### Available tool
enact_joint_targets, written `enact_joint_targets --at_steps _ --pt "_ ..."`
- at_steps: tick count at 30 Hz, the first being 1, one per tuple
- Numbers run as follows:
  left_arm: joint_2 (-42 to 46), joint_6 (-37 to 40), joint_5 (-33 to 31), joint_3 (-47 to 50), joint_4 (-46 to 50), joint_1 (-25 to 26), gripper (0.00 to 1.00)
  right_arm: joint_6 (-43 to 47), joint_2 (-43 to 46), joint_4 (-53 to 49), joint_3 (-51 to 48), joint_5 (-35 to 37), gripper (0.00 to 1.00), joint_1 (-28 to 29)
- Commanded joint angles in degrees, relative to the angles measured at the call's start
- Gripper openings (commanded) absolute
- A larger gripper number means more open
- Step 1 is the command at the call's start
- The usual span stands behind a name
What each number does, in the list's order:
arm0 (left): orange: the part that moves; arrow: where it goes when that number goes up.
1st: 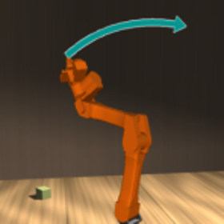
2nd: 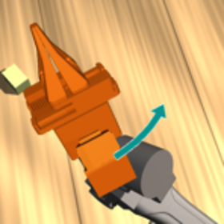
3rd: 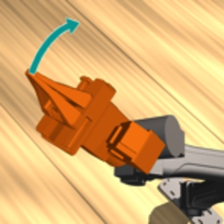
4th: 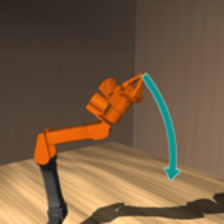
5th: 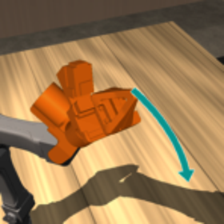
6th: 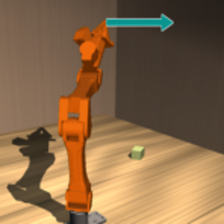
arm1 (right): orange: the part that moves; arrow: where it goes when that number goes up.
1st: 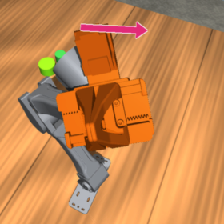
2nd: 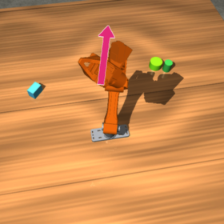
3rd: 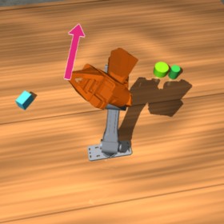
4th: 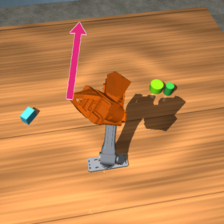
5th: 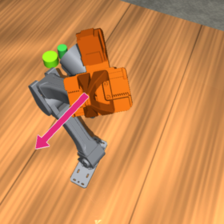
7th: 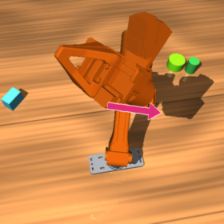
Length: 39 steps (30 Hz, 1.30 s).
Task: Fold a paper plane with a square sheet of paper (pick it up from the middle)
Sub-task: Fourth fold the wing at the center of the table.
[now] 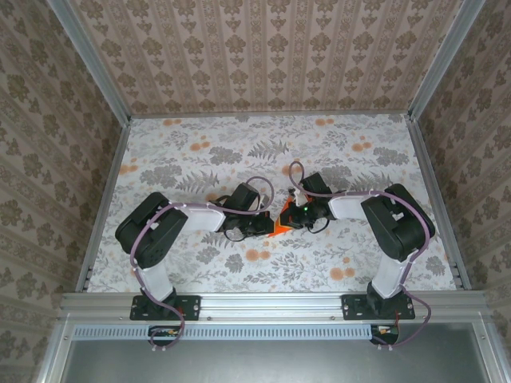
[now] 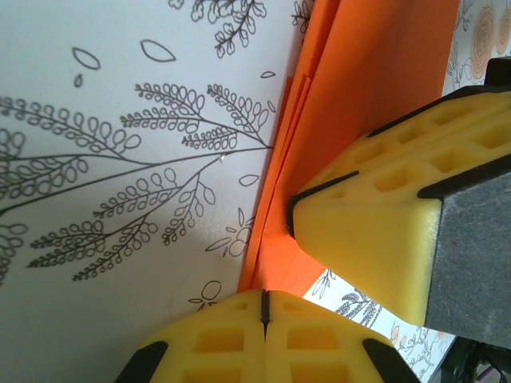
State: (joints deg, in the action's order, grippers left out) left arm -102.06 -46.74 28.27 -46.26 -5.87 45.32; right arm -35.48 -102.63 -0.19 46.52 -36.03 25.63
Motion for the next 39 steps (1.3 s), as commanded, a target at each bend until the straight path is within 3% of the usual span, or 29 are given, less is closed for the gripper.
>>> enact_joint_targets --at_steps 1,8,15,19,23,32,39 --pt "-3.23 -0.88 -3.60 1.50 7.14 0.05 0.00 2.01 -2.28 -2.87 0.93 1.82 0.00 -2.50" --pt "-3.78 -2.84 -3.49 4.18 7.34 0.12 0.00 -0.64 -5.64 0.16 1.86 0.30 0.00 -12.02" --pt "-3.43 -3.03 -3.03 4.74 6.22 -0.01 0.00 -0.63 -3.96 0.22 4.07 -0.40 0.00 -16.05" --pt "-3.34 -2.16 -2.56 3.56 6.02 0.10 0.00 -1.43 2.40 3.86 1.31 -3.42 0.01 -14.84" --pt "-3.48 -1.52 -2.52 2.55 6.66 0.05 0.00 -1.24 6.82 3.86 -1.26 -3.35 0.01 -10.17" --pt "-3.50 -1.34 -2.70 1.97 7.14 -0.03 0.00 -4.20 0.56 6.69 -1.20 -3.35 0.01 -1.79" --pt "-3.50 -1.29 -2.81 1.96 7.58 0.02 0.00 -3.18 -2.90 4.01 0.45 -3.04 0.00 -2.08"
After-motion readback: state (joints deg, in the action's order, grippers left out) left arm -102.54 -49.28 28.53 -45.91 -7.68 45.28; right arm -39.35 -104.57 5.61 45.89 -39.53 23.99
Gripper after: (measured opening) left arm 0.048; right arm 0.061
